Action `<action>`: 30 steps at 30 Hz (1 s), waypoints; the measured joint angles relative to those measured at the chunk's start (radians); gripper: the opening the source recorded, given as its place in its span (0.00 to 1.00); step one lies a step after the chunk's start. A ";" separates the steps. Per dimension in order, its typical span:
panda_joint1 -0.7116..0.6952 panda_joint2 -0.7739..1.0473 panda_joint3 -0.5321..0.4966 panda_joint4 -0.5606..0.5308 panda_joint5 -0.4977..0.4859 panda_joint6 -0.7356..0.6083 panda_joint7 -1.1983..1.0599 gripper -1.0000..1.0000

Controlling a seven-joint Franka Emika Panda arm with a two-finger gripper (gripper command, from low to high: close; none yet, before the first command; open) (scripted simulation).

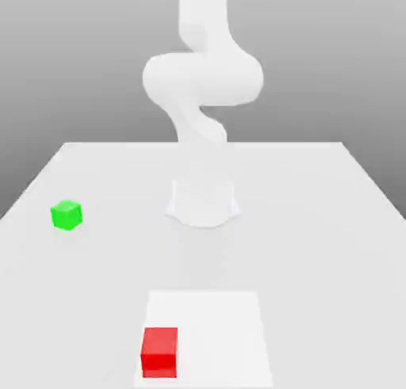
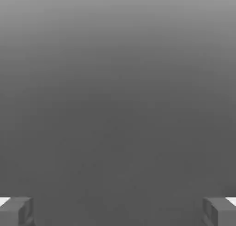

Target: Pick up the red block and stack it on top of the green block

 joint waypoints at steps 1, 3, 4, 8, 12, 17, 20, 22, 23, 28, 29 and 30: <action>0.002 0.039 -0.007 -0.009 0.003 0.016 -0.008 0.50; 0.007 0.114 -0.021 -0.025 0.008 0.046 -0.023 0.50; 0.009 0.151 -0.028 -0.033 0.011 0.061 -0.031 0.50; 0.014 0.296 -0.052 -0.066 0.025 0.120 -0.063 0.50; 0.017 0.442 -0.073 -0.098 0.039 0.179 -0.094 0.50; 0.012 0.623 -0.091 -0.138 0.053 0.252 -0.132 0.50; 0.000 0.731 -0.097 -0.162 0.055 0.296 -0.150 0.50; -0.006 0.803 -0.100 -0.178 0.053 0.326 -0.159 0.50; -0.008 0.839 -0.102 -0.186 0.050 0.341 -0.162 0.50; -0.034 1.019 -0.076 -0.177 0.078 0.470 -0.192 0.50; -0.041 1.056 -0.066 -0.172 0.088 0.500 -0.198 0.50; -0.045 1.075 -0.062 -0.169 0.092 0.517 -0.202 0.00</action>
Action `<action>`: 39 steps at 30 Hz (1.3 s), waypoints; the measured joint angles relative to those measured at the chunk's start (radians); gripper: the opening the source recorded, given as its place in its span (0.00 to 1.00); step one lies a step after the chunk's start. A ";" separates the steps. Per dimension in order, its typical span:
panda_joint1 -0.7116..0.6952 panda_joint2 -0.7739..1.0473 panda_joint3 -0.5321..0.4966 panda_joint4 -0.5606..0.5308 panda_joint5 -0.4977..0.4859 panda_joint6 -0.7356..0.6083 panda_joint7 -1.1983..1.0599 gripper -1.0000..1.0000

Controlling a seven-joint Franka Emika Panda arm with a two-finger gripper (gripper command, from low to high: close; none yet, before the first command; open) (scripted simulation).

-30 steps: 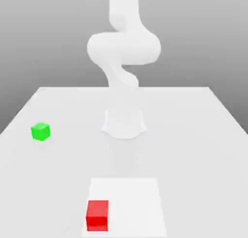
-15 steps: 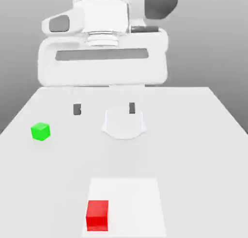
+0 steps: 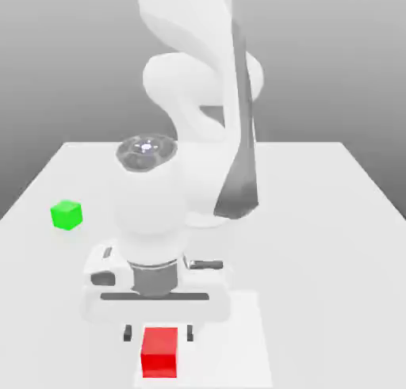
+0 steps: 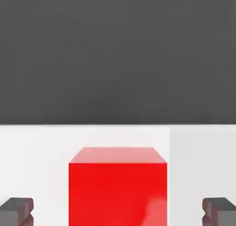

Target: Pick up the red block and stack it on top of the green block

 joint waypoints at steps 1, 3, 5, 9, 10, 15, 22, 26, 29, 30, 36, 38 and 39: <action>0.000 0.000 0.000 0.000 0.000 0.000 0.000 0.00; 0.000 0.000 0.000 0.000 -0.001 0.000 0.001 0.00; 0.000 0.000 0.000 0.000 -0.001 -0.001 0.001 0.00; 0.008 -0.059 -0.012 -0.009 -0.019 -0.050 0.014 0.00; 0.012 -0.093 -0.017 -0.015 -0.028 -0.078 0.021 0.00; -0.034 -0.245 -0.116 -0.063 -0.124 -0.171 0.117 0.00; -0.322 -0.419 -0.260 -0.163 -0.310 -0.222 0.325 0.00; -0.444 -0.506 -0.321 -0.223 -0.383 -0.240 0.421 0.00; -0.547 -0.562 -0.376 -0.271 -0.425 -0.246 0.484 0.00; -0.581 -0.579 -0.394 -0.287 -0.437 -0.246 0.504 0.00; -0.781 -0.656 -0.502 -0.389 -0.480 -0.230 0.604 0.00; -0.835 -0.670 -0.537 -0.423 -0.479 -0.217 0.627 0.00; -0.834 -0.662 -0.553 -0.432 -0.460 -0.207 0.620 0.00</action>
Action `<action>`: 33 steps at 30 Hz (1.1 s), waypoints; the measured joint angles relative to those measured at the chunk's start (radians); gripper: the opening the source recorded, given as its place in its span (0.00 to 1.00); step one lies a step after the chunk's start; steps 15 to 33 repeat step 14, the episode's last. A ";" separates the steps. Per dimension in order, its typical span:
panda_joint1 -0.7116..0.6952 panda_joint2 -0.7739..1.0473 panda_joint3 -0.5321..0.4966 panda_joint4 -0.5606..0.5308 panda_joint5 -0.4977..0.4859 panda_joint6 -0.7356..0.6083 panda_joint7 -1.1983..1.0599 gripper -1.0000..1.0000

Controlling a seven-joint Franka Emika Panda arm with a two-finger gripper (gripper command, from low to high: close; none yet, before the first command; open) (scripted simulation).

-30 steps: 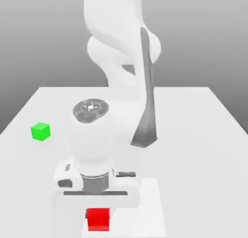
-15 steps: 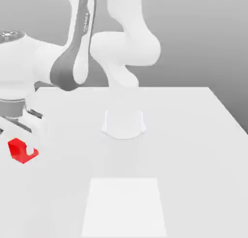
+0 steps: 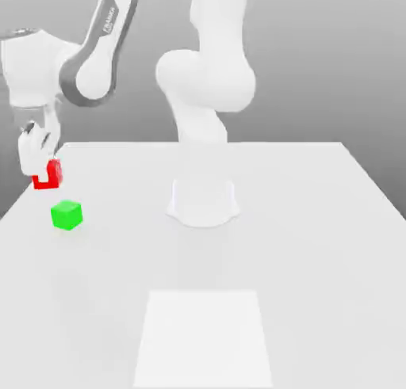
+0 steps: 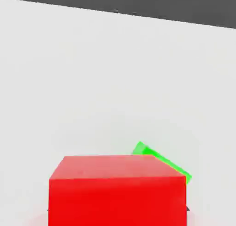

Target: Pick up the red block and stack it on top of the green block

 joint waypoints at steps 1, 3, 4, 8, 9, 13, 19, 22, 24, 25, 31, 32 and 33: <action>0.014 0.014 -0.016 -0.005 0.027 0.011 -0.016 0.00; 0.061 0.048 -0.050 -0.010 0.091 0.033 -0.057 0.00; 0.085 0.067 -0.064 -0.011 0.128 0.044 -0.082 0.00; 0.179 0.145 -0.111 -0.013 0.282 0.086 -0.186 0.00; 0.201 0.163 -0.120 -0.012 0.321 0.096 -0.213 0.00; 0.252 0.236 -0.126 -0.009 0.477 0.132 -0.319 0.00; 0.265 0.252 -0.125 -0.008 0.511 0.141 -0.342 0.00; 0.265 0.252 -0.125 -0.008 0.511 0.141 -0.342 0.00; 0.265 0.252 -0.125 -0.008 0.511 0.141 -0.342 0.00; 0.265 0.252 -0.125 -0.008 0.511 0.141 -0.342 0.00; 0.265 0.252 -0.125 -0.008 0.511 0.141 -0.342 0.00; 0.265 0.252 -0.125 -0.008 0.511 0.141 -0.342 0.00; 0.265 0.252 -0.125 -0.008 0.511 0.141 -0.342 0.00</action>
